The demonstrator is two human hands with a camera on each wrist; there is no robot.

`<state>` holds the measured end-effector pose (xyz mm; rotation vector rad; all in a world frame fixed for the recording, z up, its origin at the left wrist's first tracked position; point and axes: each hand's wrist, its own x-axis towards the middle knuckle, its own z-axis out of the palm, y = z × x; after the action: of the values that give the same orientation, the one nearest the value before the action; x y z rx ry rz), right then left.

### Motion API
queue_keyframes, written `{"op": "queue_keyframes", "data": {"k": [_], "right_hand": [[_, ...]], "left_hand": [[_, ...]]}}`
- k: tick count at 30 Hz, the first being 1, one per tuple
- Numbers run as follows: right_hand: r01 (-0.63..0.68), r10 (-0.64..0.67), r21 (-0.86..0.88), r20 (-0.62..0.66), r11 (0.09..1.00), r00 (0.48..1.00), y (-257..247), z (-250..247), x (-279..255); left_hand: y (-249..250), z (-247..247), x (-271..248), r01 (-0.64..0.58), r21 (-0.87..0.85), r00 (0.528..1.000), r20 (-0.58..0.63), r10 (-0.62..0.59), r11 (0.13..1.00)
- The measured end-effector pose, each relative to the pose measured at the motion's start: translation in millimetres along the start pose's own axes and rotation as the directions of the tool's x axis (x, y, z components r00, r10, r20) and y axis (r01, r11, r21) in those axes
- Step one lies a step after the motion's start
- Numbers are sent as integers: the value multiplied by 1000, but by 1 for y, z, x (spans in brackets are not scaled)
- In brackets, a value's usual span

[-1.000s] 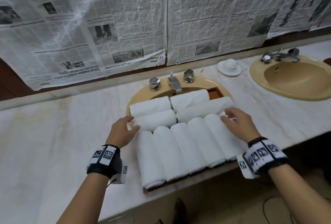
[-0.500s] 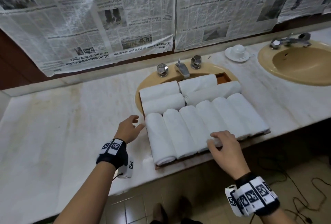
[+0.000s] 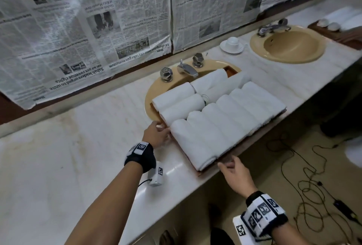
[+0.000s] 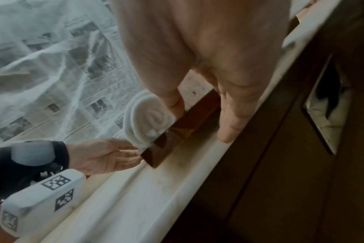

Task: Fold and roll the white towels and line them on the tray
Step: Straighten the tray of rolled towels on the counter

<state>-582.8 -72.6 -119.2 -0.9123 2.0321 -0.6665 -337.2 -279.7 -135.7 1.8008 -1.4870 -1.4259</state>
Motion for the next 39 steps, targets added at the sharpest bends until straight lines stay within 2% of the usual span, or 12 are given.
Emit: {"op": "queue_keyframes", "data": {"k": [5, 8, 10, 13, 17, 20, 27, 39], "right_hand": [[-91, 108, 167, -93, 982, 990, -10, 36, 5], [-70, 114, 362, -103, 930, 988, 2, 42, 22], [-65, 104, 452, -63, 890, 993, 21, 44, 39], [-66, 102, 548, -35, 834, 994, -7, 36, 18], [-64, 73, 577, 7, 814, 997, -7, 35, 4], [-75, 65, 565, 39, 822, 997, 5, 43, -2], [-58, -37, 606, 143, 793, 989, 11, 50, -25], [-8, -137, 492, 258, 870, 956, 37, 63, -42]], "left_hand": [[-13, 2, 33, 51, -88, 998, 42, -48, 995], [-29, 8, 60, 32, -103, 999, 34, -29, 994], [-12, 5, 39, 16, -67, 1000, 9, -16, 998], [-8, 4, 19, 1, -77, 1000, 4, -1, 997], [-38, 4, 14, 10, -182, 1000, -10, -12, 983], [-50, 0, -10, 17, -285, 999, -27, -26, 958], [-85, -9, -55, 3, -350, 993, -111, -44, 937], [-144, -14, -137, -41, -433, 938, -328, -114, 901]]}}
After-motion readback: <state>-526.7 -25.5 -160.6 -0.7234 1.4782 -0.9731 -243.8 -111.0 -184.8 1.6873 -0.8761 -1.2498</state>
